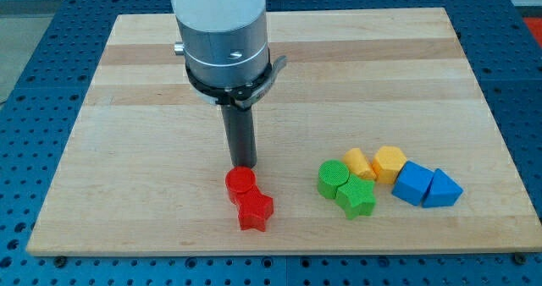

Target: Slide the red blocks to the bottom center of the board

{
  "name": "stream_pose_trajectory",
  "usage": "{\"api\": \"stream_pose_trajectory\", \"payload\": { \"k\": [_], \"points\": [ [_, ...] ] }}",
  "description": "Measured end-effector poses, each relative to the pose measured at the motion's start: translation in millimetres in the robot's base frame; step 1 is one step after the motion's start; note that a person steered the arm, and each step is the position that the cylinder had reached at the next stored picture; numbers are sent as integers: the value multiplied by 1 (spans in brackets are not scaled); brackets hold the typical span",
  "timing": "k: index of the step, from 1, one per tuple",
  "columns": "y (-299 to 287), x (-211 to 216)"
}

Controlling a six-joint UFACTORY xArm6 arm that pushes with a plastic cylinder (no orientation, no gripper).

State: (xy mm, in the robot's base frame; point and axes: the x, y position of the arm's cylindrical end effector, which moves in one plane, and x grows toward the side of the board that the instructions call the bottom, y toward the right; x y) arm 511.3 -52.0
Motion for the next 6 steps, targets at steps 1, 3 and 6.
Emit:
{"api": "stream_pose_trajectory", "payload": {
  "k": [1, 3, 6],
  "points": [
    [2, -15],
    [3, -33],
    [3, -34]
  ]
}}
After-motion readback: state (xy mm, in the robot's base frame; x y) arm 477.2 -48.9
